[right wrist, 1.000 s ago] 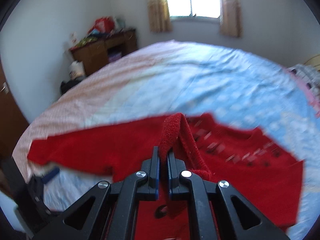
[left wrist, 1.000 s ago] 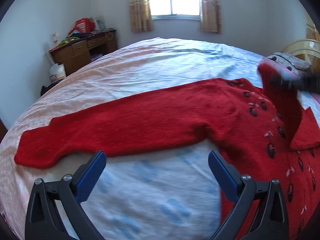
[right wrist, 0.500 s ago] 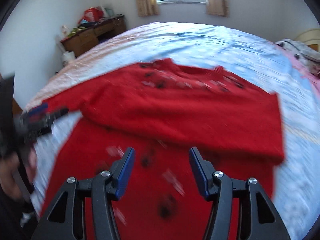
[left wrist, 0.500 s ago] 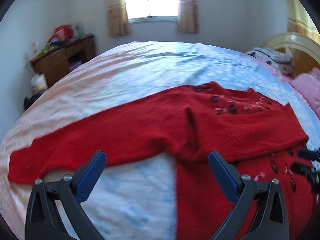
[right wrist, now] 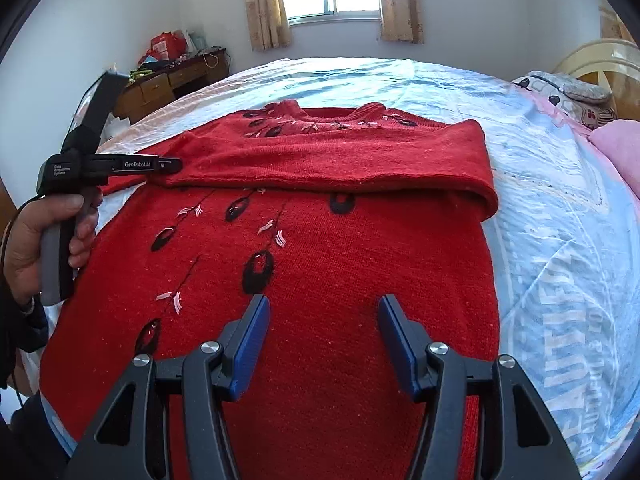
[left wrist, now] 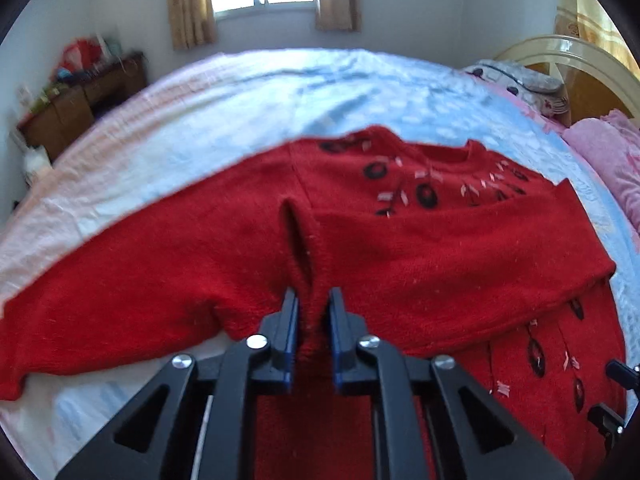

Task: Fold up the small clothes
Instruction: 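Open the right tool to release the sleeve while the left tool grasps the other sleeve, then lift the other sleeve with the left tool and fold it over the body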

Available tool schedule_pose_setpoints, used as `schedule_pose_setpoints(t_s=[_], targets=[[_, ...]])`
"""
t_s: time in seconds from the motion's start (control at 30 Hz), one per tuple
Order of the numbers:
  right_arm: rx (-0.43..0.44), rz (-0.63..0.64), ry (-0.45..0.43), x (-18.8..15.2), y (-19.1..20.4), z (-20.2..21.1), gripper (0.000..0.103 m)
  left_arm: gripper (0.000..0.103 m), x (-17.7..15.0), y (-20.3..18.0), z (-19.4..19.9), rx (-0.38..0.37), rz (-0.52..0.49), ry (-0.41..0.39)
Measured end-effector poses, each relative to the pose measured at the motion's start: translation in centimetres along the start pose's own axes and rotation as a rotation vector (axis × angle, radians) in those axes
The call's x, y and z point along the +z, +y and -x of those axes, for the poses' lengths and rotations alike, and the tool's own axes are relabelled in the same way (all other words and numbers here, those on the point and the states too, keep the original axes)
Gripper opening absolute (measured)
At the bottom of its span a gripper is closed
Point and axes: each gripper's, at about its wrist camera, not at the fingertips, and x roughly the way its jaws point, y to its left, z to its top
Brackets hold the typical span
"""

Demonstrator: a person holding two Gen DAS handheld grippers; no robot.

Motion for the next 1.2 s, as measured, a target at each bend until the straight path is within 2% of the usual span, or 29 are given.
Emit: schedule_pose_setpoints(t_s=[0.17,0.27,0.5,0.6,0.7,0.73,0.87,1.0,1.13,1.2], targets=[[-0.018,0.021,-0.007,-0.4,0.3,0.0,0.061,0.012,-0.2,0.9,2.8,-0.029,0.043,-0.053],[-0.023,0.034,-0.006,-0.6,0.5,-0.1,0.064,0.012,-0.6,1.4,3.4,-0.002,0.051,-0.065],[-0.039,0.060,0.005,-0.5,1.0,-0.2,0.068,0.012,-1.7,2.4,0.7,0.021,0.088,-0.014],[-0.009,0.039,0.011,0.7,0.5,0.4,0.068,0.012,-2.1,2.5,0.9,0.015,0.099,-0.024],[-0.036,0.023,-0.044,3.8,-0.5,1.2,0.069,0.012,-2.3,2.5,1.2,0.021,0.111,-0.031],[-0.040,0.015,-0.051,4.9,-0.8,1.1,0.072,0.012,-2.4,2.7,1.3,0.024,0.120,-0.034],[-0.074,-0.031,-0.056,8.3,-3.1,-1.6,0.074,0.012,-2.9,2.9,1.4,0.024,0.135,-0.040],[-0.061,-0.107,0.068,8.4,-5.6,-6.2,0.074,0.012,-2.8,3.0,1.2,0.020,0.137,-0.035],[-0.063,-0.067,0.032,7.7,-5.0,-5.3,0.074,0.012,-2.9,3.2,1.3,0.017,0.146,-0.042],[-0.035,-0.048,0.021,7.4,-4.3,-4.6,0.074,0.012,-3.0,3.1,1.2,0.014,0.142,-0.044]])
